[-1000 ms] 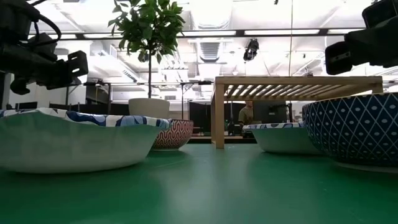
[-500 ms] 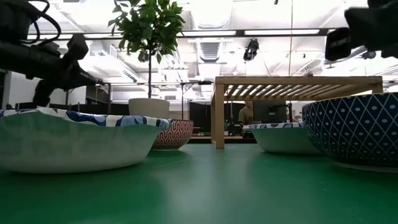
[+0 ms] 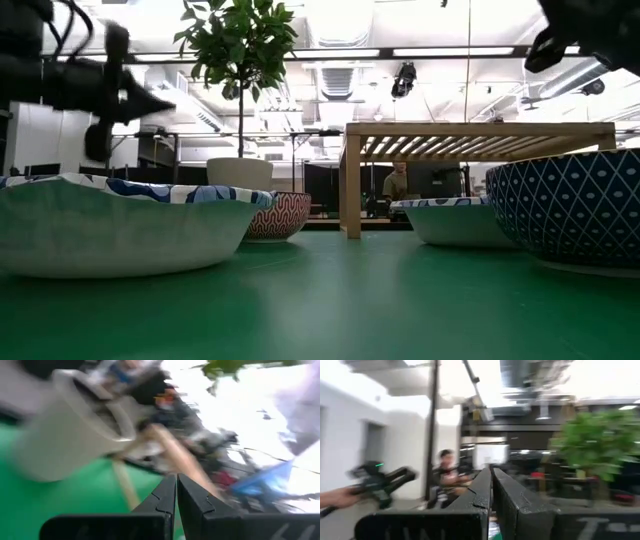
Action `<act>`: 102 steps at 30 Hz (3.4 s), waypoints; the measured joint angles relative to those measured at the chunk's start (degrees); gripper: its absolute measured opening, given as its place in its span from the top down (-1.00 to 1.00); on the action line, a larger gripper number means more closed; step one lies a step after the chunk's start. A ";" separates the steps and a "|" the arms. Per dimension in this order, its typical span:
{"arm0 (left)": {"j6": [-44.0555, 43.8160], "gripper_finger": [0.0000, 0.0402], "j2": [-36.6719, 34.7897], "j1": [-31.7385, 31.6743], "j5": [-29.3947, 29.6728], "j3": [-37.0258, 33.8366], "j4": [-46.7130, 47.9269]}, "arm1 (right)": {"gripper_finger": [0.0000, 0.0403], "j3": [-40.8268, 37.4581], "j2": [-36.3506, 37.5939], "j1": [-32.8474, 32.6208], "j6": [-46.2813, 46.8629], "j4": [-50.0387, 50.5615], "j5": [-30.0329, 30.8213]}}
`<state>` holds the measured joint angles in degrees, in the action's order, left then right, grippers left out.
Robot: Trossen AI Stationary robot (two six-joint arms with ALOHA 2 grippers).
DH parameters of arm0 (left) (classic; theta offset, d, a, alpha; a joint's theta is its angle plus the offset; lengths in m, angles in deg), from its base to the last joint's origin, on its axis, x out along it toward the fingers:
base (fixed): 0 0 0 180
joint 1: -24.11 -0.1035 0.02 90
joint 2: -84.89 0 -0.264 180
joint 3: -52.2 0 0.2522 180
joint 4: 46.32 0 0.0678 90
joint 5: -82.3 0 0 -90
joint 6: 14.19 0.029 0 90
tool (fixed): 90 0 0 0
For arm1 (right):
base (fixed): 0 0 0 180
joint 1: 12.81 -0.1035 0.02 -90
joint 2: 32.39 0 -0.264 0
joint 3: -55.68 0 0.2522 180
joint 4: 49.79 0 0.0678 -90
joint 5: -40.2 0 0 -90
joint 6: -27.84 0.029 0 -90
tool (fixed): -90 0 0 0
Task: Place and stack bowls onto a shelf
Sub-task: Put the blue patterned bowl on the shelf
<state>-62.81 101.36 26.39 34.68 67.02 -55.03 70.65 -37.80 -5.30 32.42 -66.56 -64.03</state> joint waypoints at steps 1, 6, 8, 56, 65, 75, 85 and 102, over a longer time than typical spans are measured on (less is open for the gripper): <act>2.43 1.00 0.38 0.00 -2.77 0.00 -4.11 | 0.95 0.00 0.00 0.00 0.11 -0.01 1.71; 10.15 1.00 3.38 0.20 -11.96 3.65 -12.20 | 0.95 0.00 0.00 0.00 0.28 -0.28 7.26; 11.53 1.00 5.49 0.30 -13.43 7.52 -9.80 | 0.95 0.00 0.00 0.00 -0.13 -0.28 7.81; 35.60 0.54 83.64 11.48 -22.32 72.23 63.08 | 0.96 17.35 0.11 0.00 1.53 32.97 -2.29; 35.82 0.20 87.98 8.77 -21.90 72.41 63.86 | 0.96 17.35 0.11 0.00 2.14 34.59 -2.37; 36.02 0.20 90.45 6.21 -21.80 72.39 63.83 | 0.96 17.35 0.11 0.00 3.50 37.48 -2.38; 35.69 0.57 92.93 6.23 -21.91 72.35 63.07 | 0.96 17.25 0.09 0.00 3.43 39.28 -2.35; 39.75 0.98 91.53 9.00 -22.13 81.05 75.39 | 0.96 17.00 0.09 0.00 3.34 39.33 -2.33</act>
<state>-23.06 192.90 35.39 12.54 148.07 20.36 87.66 -37.71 -5.30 35.76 -27.24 -66.36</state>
